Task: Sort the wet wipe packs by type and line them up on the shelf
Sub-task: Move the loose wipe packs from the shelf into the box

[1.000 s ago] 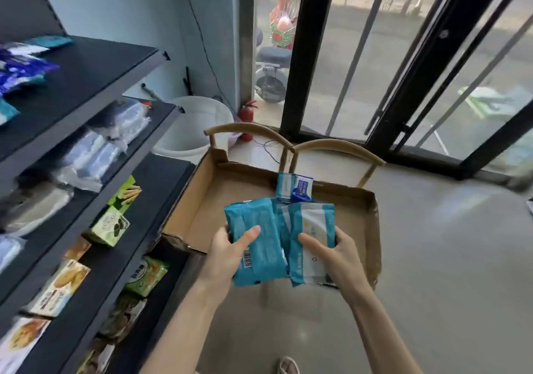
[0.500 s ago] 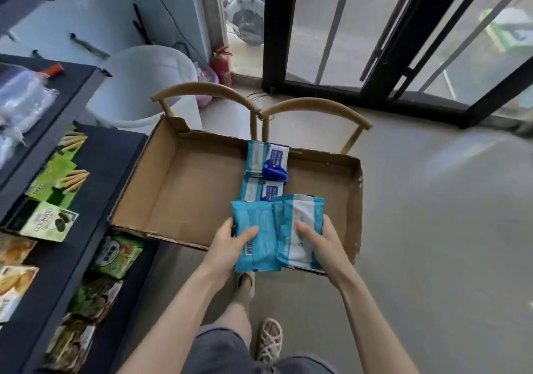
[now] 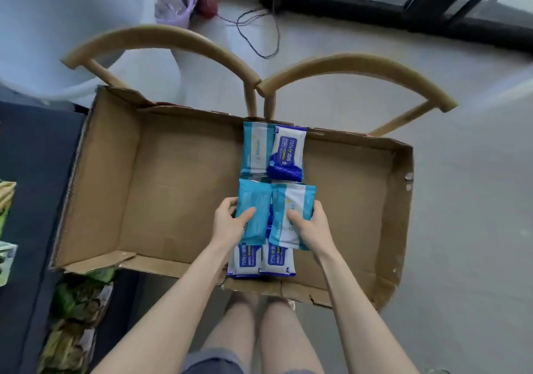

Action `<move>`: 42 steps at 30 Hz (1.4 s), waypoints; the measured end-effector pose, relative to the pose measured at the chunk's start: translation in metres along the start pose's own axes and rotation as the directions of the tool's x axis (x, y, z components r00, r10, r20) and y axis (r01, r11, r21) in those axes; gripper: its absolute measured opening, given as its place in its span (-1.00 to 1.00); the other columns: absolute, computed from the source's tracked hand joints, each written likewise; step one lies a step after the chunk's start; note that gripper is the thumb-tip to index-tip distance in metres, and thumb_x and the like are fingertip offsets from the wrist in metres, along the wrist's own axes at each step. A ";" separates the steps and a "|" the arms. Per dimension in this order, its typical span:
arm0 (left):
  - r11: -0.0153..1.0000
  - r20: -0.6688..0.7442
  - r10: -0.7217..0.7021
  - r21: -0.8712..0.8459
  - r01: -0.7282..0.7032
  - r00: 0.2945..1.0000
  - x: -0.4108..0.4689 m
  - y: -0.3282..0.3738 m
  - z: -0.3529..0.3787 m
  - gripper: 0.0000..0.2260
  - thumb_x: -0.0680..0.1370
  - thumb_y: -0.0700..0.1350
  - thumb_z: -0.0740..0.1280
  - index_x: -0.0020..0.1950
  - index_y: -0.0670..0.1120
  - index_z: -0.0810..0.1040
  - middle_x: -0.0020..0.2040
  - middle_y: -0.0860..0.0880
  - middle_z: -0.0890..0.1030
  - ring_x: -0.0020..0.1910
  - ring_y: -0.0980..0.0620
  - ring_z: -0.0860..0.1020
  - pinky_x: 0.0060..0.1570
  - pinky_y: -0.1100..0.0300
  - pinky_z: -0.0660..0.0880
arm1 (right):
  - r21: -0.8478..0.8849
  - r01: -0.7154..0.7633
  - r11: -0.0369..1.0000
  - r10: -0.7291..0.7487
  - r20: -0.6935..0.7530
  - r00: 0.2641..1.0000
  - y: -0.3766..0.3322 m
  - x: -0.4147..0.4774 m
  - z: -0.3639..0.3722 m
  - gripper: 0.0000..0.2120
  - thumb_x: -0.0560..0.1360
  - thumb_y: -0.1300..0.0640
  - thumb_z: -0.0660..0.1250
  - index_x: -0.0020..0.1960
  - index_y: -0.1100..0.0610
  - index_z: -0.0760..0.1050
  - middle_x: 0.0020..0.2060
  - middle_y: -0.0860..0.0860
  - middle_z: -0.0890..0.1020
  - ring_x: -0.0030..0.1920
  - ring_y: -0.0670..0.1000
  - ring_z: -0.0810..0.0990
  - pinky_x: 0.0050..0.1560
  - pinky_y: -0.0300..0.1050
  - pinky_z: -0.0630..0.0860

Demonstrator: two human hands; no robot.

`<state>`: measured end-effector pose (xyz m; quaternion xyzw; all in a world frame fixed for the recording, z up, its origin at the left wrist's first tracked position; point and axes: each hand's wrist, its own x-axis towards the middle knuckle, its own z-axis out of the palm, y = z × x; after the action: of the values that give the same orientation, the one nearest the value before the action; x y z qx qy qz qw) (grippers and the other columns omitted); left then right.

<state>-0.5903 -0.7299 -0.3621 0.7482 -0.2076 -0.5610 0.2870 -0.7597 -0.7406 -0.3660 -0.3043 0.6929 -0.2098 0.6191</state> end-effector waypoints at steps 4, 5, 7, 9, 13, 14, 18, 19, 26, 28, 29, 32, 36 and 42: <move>0.998 -0.028 -0.026 0.064 0.028 0.999 0.066 -0.021 0.013 -0.78 0.54 -0.20 0.35 0.15 -0.08 0.42 0.12 -0.05 0.56 -0.11 0.21 0.54 -0.27 0.37 0.49 | -0.015 -0.045 0.999 0.045 -0.007 0.999 0.022 0.064 0.018 -0.72 0.50 0.19 0.36 0.15 0.06 0.36 0.10 0.01 0.56 0.13 0.05 0.57 0.18 0.10 0.50; 0.995 -0.040 -0.010 0.100 0.014 0.999 0.077 -0.028 0.016 -0.77 0.54 -0.19 0.35 0.16 -0.08 0.42 0.13 -0.05 0.54 -0.09 0.22 0.52 -0.25 0.40 0.48 | -0.032 -0.040 0.999 0.039 -0.011 0.999 0.028 0.077 0.023 -0.72 0.51 0.19 0.35 0.17 0.07 0.35 0.11 0.01 0.53 0.16 0.05 0.53 0.19 0.03 0.48; 0.972 -0.080 0.036 0.233 -0.017 0.996 0.098 -0.046 0.023 -0.69 0.55 -0.15 0.34 0.27 -0.09 0.41 0.19 -0.03 0.41 0.00 0.14 0.47 -0.08 0.40 0.45 | -0.202 -0.026 0.979 0.016 -0.051 0.999 0.043 0.099 0.031 -0.62 0.54 0.15 0.30 0.31 0.11 0.30 0.19 0.04 0.38 0.27 0.07 0.35 0.21 -0.14 0.28; 0.945 -0.091 0.073 0.324 -0.040 0.993 0.113 -0.068 0.028 -0.55 0.56 -0.07 0.32 0.42 -0.07 0.29 0.26 -0.02 0.27 0.14 0.05 0.42 0.16 0.22 0.42 | -0.364 -0.017 0.931 -0.014 -0.083 0.996 0.059 0.113 0.040 -0.40 0.56 0.03 0.27 0.49 0.12 0.10 0.35 0.08 0.21 0.35 0.07 0.17 0.27 -0.12 0.13; 0.938 -0.010 0.049 0.343 -0.042 0.999 0.125 -0.099 0.036 -0.34 0.55 0.19 0.21 0.54 0.13 -0.08 0.47 0.02 0.25 0.30 -0.03 0.42 0.32 -0.08 0.35 | -0.368 0.078 0.926 -0.093 -0.024 0.995 0.088 0.125 0.046 -0.20 0.48 -0.25 0.17 0.55 0.04 -0.12 0.49 0.03 0.20 0.46 0.08 0.19 0.45 0.10 0.14; 0.944 0.004 0.046 0.326 -0.045 0.999 0.128 -0.102 0.036 -0.34 0.55 0.20 0.20 0.53 0.15 -0.08 0.47 0.05 0.27 0.28 0.01 0.45 0.32 -0.06 0.37 | -0.389 0.083 0.918 -0.098 -0.020 0.995 0.091 0.127 0.045 -0.19 0.47 -0.29 0.15 0.54 0.02 -0.11 0.48 0.02 0.24 0.43 0.08 0.26 0.41 0.14 0.22; 0.955 0.041 0.064 0.288 -0.073 0.997 0.134 -0.100 0.029 -0.38 0.56 0.13 0.25 0.53 0.12 0.02 0.40 0.09 0.38 0.24 0.12 0.46 0.24 0.09 0.42 | -0.525 0.106 0.844 -0.118 0.011 0.993 0.092 0.133 0.037 -0.18 0.45 -0.33 0.10 0.53 0.05 -0.09 0.40 0.03 0.37 0.34 0.11 0.40 0.31 0.15 0.34; 0.951 0.041 0.062 0.301 -0.071 0.997 0.133 -0.099 0.028 -0.39 0.56 0.12 0.26 0.52 0.12 0.05 0.38 0.08 0.41 0.26 0.11 0.46 0.23 0.09 0.42 | -0.553 0.105 0.826 -0.114 0.018 0.993 0.091 0.133 0.036 -0.20 0.46 -0.32 0.11 0.53 0.07 -0.06 0.38 0.04 0.40 0.32 0.13 0.42 0.29 0.15 0.36; 0.850 0.089 0.070 0.517 -0.106 0.994 0.103 -0.071 0.010 -0.63 0.61 -0.06 0.23 0.41 -0.06 0.33 0.31 -0.05 0.48 0.23 0.02 0.45 0.09 0.18 0.39 | -0.779 0.113 0.617 -0.129 0.042 0.991 0.057 0.107 0.021 -0.55 0.59 -0.10 0.15 0.35 0.17 0.31 0.25 0.12 0.49 0.21 0.16 0.47 0.19 0.06 0.39; 0.787 0.077 0.098 0.605 -0.124 0.992 0.080 -0.060 0.000 -0.63 0.60 -0.03 0.22 0.40 -0.08 0.36 0.34 -0.07 0.46 0.27 -0.03 0.44 0.17 0.11 0.39 | -0.824 0.178 0.537 -0.183 0.092 0.979 0.037 0.083 0.018 -0.60 0.61 -0.05 0.14 0.33 0.18 0.34 0.28 0.13 0.46 0.23 0.17 0.44 0.17 0.02 0.33; 0.766 0.067 0.128 0.628 -0.142 0.989 0.065 -0.052 -0.006 -0.63 0.60 -0.01 0.22 0.39 -0.08 0.38 0.34 -0.06 0.45 0.28 -0.04 0.43 0.20 0.08 0.37 | -0.832 0.224 0.507 -0.227 0.122 0.966 0.025 0.069 0.018 -0.61 0.61 -0.03 0.14 0.33 0.18 0.35 0.28 0.12 0.46 0.22 0.16 0.44 0.16 0.00 0.32; 0.762 0.020 0.240 0.615 -0.202 0.970 0.008 -0.024 -0.032 -0.68 0.61 -0.04 0.22 0.33 -0.09 0.43 0.30 -0.04 0.48 0.28 -0.01 0.42 0.21 0.13 0.32 | -0.807 0.374 0.457 -0.351 0.223 0.910 -0.012 0.019 0.024 -0.65 0.60 -0.01 0.16 0.30 0.16 0.39 0.25 0.09 0.48 0.20 0.12 0.43 0.16 -0.02 0.33; 0.798 -0.084 0.387 0.529 -0.288 0.918 -0.078 -0.001 -0.080 -0.74 0.59 -0.08 0.25 0.26 -0.10 0.49 0.18 -0.01 0.55 0.20 0.04 0.46 0.19 0.18 0.35 | -0.745 0.578 0.333 -0.485 0.390 0.783 -0.056 -0.057 0.047 -0.63 0.60 0.01 0.18 0.33 0.16 0.40 0.30 0.06 0.46 0.27 0.07 0.40 0.25 -0.08 0.31; 0.853 -0.354 0.458 0.434 -0.291 0.816 -0.202 -0.006 -0.164 -0.75 0.59 -0.07 0.26 0.26 -0.05 0.49 0.11 0.05 0.54 0.11 0.08 0.47 0.12 0.16 0.42 | -0.560 0.812 0.162 -0.591 0.604 0.534 -0.090 -0.173 0.112 -0.69 0.57 0.05 0.27 0.25 0.16 0.48 0.23 0.06 0.53 0.21 0.11 0.47 0.22 -0.06 0.37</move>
<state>-0.4905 -0.5653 -0.1864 0.8387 -0.3810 -0.2584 0.2910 -0.6267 -0.6785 -0.1953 -0.8559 0.3971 -0.0980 0.3166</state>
